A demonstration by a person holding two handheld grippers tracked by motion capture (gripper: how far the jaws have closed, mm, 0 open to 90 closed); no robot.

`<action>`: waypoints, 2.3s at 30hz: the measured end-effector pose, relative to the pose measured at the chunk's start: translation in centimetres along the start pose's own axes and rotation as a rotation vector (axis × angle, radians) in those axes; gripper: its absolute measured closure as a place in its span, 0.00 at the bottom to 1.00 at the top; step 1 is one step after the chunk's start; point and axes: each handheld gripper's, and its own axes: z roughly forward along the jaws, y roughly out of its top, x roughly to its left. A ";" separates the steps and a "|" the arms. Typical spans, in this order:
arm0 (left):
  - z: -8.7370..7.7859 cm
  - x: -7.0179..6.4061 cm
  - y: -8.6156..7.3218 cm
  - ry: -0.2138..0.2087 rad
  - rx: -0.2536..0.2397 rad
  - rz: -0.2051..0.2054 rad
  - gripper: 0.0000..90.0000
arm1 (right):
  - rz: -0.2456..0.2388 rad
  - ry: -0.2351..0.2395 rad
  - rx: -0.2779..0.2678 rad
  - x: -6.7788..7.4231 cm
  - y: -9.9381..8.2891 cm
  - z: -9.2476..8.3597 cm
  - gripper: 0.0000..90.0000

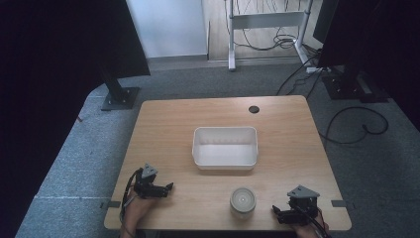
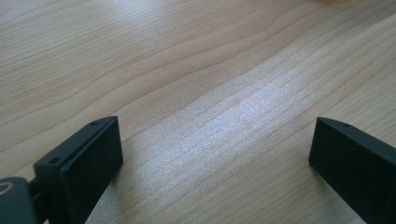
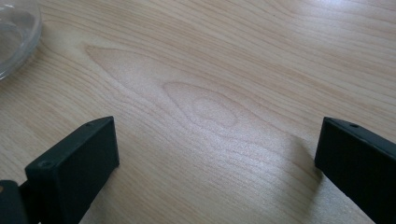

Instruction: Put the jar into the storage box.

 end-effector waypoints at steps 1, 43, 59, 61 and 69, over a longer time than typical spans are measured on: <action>0.0 0.0 0.0 0.000 0.000 0.000 0.03 | -0.001 0.002 0.001 0.0 0.0 0.0 0.00; 0.0 0.0 0.0 0.003 0.000 -0.002 0.03 | -0.054 0.056 -0.057 1.3 1.0 -2.3 0.01; 0.0 0.0 0.0 0.004 0.000 -0.002 0.03 | -0.097 0.123 -0.093 2.8 1.8 -2.8 0.00; 0.0 0.0 0.0 0.003 0.000 -0.002 0.03 | -0.102 0.128 -0.092 2.9 1.9 -2.8 0.00; 0.0 0.0 0.0 0.004 0.001 -0.002 0.03 | -0.144 0.145 -0.102 3.9 2.3 -2.8 0.00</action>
